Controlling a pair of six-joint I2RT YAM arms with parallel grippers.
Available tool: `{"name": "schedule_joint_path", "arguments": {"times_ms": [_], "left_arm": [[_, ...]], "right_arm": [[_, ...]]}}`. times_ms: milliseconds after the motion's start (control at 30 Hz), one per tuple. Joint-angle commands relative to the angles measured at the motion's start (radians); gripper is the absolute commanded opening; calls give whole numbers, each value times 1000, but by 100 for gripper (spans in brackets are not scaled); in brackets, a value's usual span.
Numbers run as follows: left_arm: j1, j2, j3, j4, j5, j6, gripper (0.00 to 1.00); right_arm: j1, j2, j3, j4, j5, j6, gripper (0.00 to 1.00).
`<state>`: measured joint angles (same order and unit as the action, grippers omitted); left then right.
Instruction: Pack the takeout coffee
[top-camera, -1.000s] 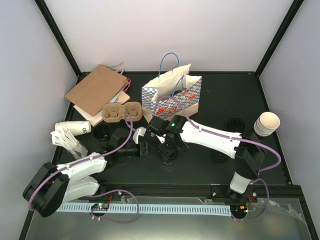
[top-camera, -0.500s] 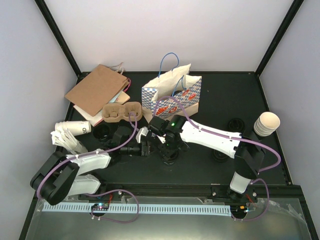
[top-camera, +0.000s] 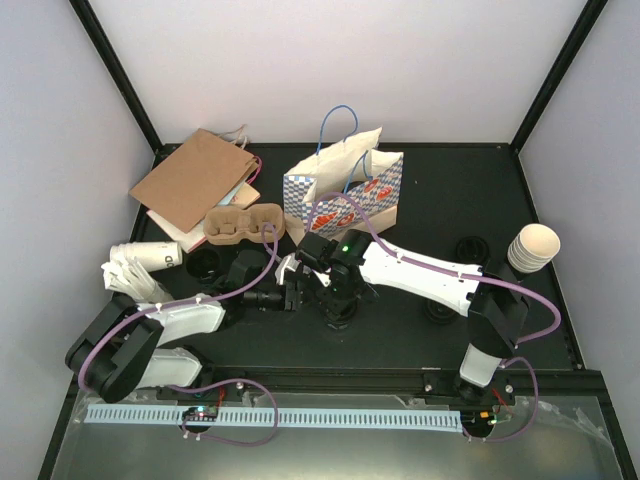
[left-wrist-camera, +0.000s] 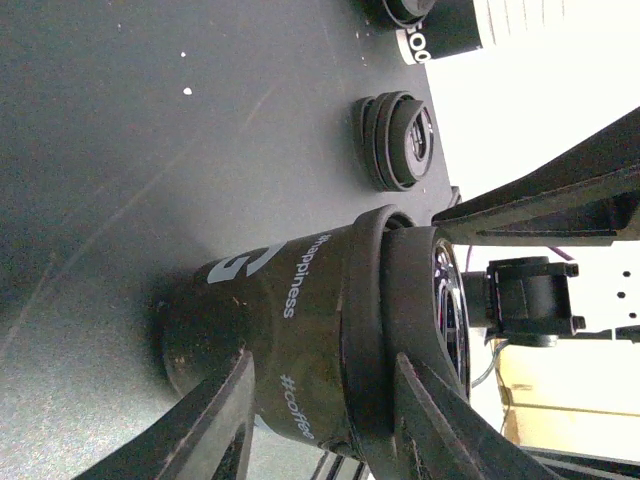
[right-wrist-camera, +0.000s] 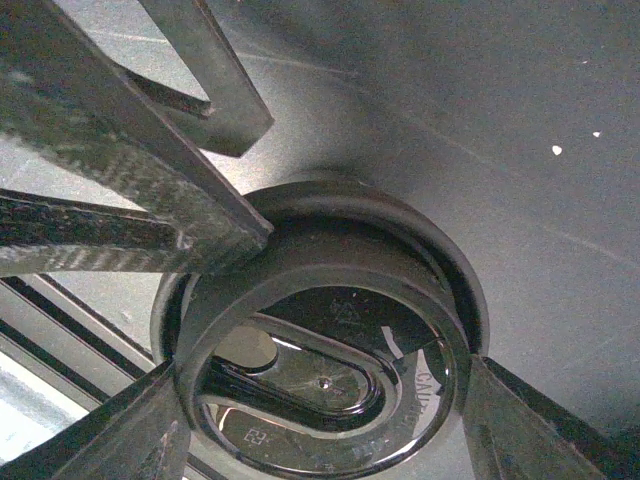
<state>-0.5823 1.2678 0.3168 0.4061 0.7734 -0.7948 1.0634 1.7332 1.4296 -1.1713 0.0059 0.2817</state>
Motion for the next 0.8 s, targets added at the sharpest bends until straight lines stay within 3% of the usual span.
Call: {"name": "schedule_joint_path", "arguments": {"times_ms": [0,200,767], "left_arm": [[-8,56,57,-107,-22,45,37],[-8,72,62,-204,-91,75,26],[-8,161,18,-227,-140,103,27]], "right_arm": [[9,87,-48,36,-22,-20,69],[9,98,-54,36,-12,-21,69],[10,115,-95,52,-68,-19,68]]}}
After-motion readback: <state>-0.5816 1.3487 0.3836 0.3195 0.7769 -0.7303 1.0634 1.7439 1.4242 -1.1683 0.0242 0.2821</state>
